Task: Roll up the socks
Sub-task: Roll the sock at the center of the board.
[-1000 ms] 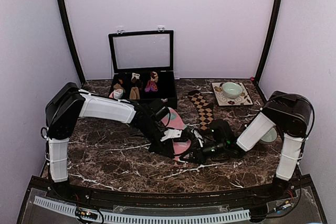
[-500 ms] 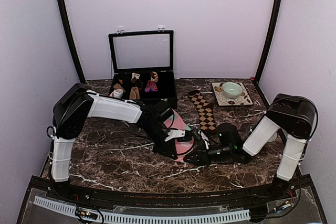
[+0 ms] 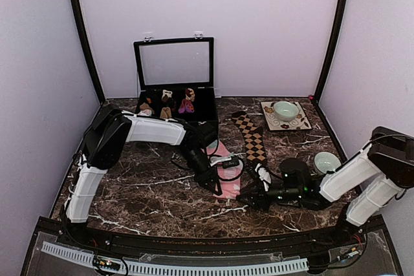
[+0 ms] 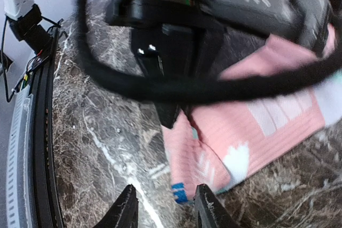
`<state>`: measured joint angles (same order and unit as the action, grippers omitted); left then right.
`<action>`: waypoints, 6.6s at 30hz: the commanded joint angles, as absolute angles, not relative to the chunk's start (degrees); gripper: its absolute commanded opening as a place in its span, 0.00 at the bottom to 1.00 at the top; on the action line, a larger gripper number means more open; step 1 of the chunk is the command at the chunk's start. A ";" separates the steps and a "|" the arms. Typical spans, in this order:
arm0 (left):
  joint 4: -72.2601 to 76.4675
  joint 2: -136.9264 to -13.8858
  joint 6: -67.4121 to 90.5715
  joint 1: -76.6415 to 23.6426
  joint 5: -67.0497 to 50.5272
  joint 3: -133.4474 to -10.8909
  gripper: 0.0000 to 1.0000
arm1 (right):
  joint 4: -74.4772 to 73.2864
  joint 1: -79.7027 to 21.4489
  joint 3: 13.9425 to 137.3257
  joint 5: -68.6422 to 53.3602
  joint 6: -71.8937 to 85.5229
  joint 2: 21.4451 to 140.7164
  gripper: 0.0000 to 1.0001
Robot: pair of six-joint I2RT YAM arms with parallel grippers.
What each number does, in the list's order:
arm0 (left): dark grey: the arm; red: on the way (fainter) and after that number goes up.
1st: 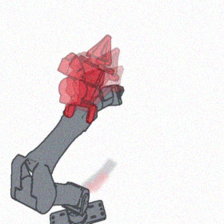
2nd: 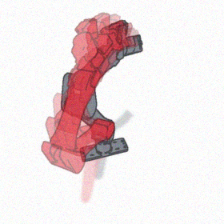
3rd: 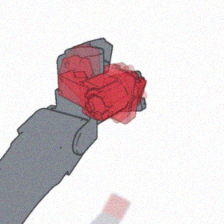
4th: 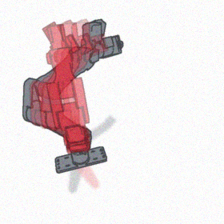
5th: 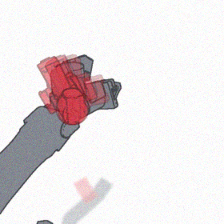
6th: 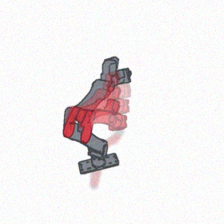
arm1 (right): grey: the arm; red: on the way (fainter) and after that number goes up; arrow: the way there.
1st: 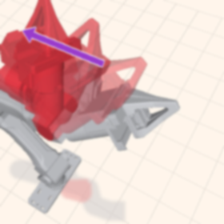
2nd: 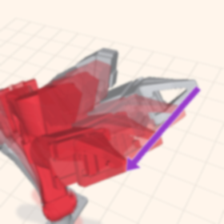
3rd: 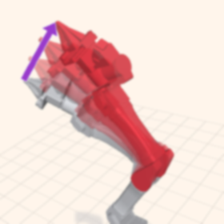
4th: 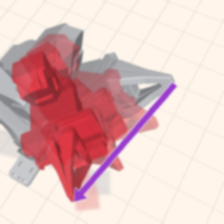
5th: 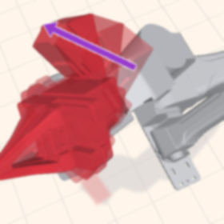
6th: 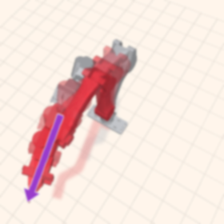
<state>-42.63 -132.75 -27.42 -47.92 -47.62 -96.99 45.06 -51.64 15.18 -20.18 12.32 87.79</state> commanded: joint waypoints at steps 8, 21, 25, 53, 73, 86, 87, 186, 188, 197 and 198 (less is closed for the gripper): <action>-55.28 -138.90 -24.42 -46.25 -41.12 -98.47 0.00 | 26.54 -61.65 24.72 -7.81 -12.98 84.55 0.36; -59.37 -141.64 -26.63 -45.62 -37.93 -101.54 0.00 | 19.29 -59.53 33.36 -8.57 -24.89 93.10 0.35; -59.90 -141.77 -27.47 -45.53 -37.54 -101.66 0.00 | 21.46 -58.14 33.05 -8.46 -24.65 95.35 0.33; -43.22 -112.29 -35.28 -43.04 -39.49 -79.98 0.87 | 28.09 -51.43 29.40 -22.67 -0.27 105.38 0.00; -18.79 -111.09 -45.32 -54.55 -25.55 -75.71 0.66 | 22.43 -44.55 31.29 -35.97 21.03 109.11 0.00; -18.89 -114.23 -45.91 -55.27 -26.50 -74.56 0.53 | 23.40 -42.78 31.36 -36.80 24.11 111.42 0.00; -18.90 -114.42 -45.82 -55.28 -26.34 -74.42 0.55 | 23.87 -42.73 31.25 -36.98 24.45 111.49 0.00; -50.81 -122.14 -34.85 -43.54 -30.21 -90.32 0.54 | 39.15 -59.01 25.93 -13.45 -17.37 103.36 0.00; -47.54 -117.36 -35.20 -43.55 -28.69 -86.67 0.55 | 38.89 -58.16 25.92 -15.57 -15.02 103.60 0.00; -35.25 -104.26 -38.27 -43.96 -38.99 -74.29 0.56 | 32.05 -53.67 28.93 -23.95 -3.58 106.66 0.00; -34.68 -104.09 -38.92 -44.36 -39.96 -73.67 0.55 | 31.09 -53.03 29.37 -24.96 -2.02 107.03 0.00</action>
